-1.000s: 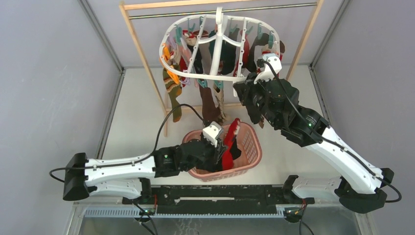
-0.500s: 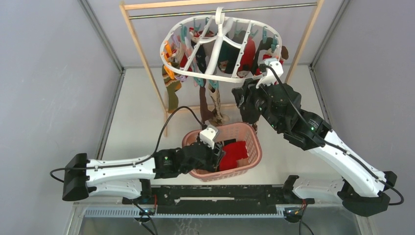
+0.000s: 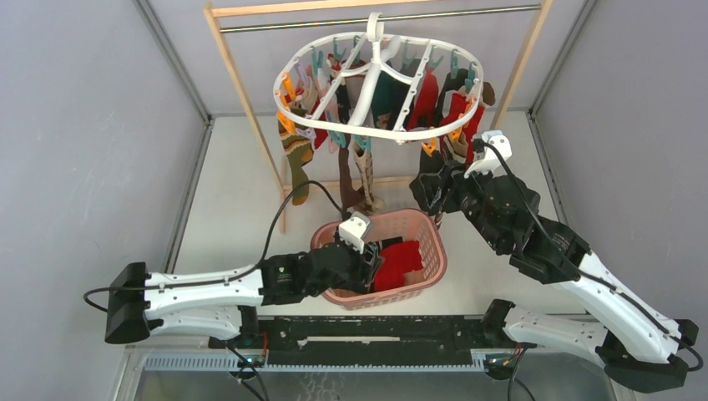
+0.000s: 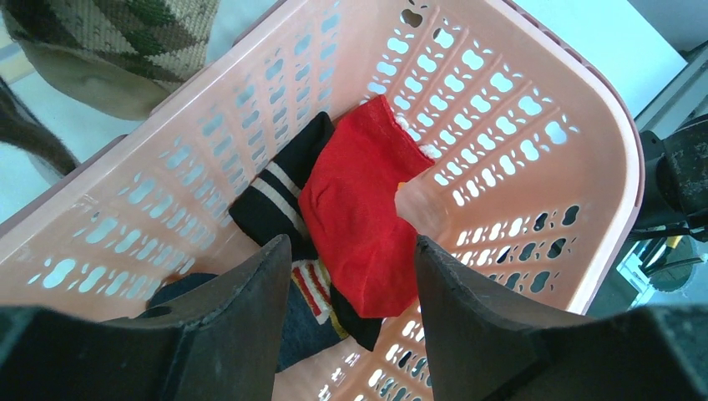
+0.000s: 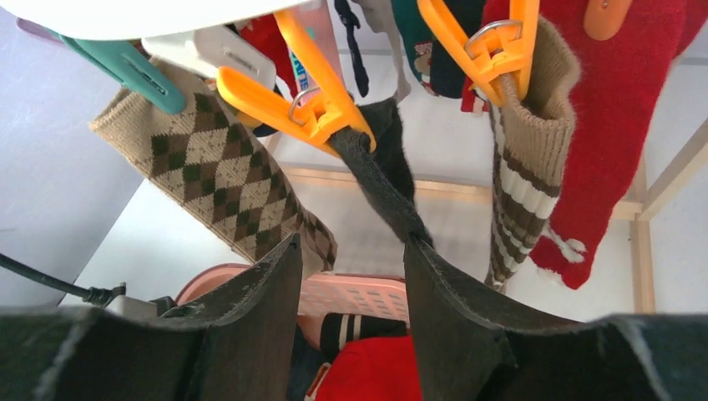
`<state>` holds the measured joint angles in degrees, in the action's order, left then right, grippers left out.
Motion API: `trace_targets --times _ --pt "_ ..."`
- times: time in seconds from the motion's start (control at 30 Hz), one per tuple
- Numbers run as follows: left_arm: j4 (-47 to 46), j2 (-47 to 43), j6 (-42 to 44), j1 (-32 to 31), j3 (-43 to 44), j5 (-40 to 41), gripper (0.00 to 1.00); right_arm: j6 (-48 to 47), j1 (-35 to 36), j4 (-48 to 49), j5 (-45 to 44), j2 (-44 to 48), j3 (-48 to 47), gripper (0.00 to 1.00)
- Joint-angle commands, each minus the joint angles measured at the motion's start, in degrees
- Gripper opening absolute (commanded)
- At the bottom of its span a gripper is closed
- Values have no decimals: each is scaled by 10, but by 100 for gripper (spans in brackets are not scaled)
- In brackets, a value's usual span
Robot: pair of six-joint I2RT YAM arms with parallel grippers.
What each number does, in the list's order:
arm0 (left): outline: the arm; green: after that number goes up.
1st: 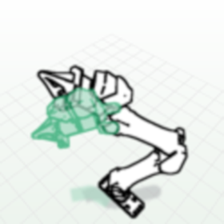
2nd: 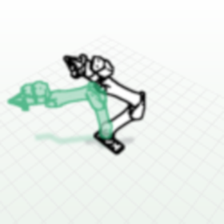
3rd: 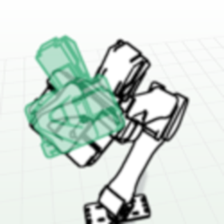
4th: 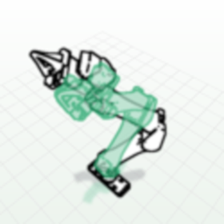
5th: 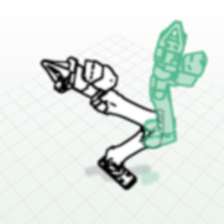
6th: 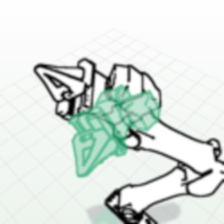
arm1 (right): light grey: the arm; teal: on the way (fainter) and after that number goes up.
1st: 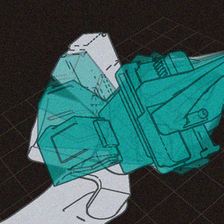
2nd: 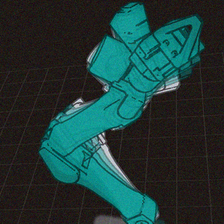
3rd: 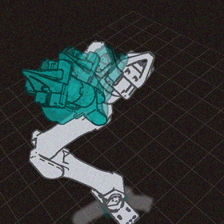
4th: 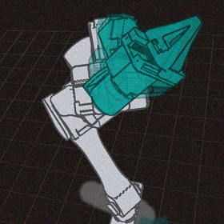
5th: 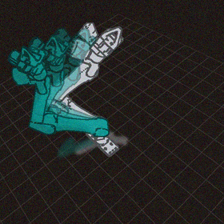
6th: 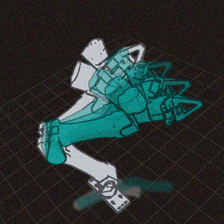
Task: Remove the socks clipped to the hanger
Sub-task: Place the sock in the bin.
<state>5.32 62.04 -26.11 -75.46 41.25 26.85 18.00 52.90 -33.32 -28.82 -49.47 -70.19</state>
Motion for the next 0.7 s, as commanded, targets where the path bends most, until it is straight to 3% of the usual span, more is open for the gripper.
trace_targets --times 0.0,0.4,0.5,0.67 --pt "-8 -16 -7 1 -6 9 60 1 -1 10 -33 -6 1 56" --pt "-5 -29 -6 1 -11 12 65 4 -2 -7 -99 2 27 60" --pt "-5 -29 -6 1 -10 12 66 2 -11 0 -84 10 44 68" --pt "-4 -31 -6 1 -10 11 69 -2 -53 29 -19 13 71 69"
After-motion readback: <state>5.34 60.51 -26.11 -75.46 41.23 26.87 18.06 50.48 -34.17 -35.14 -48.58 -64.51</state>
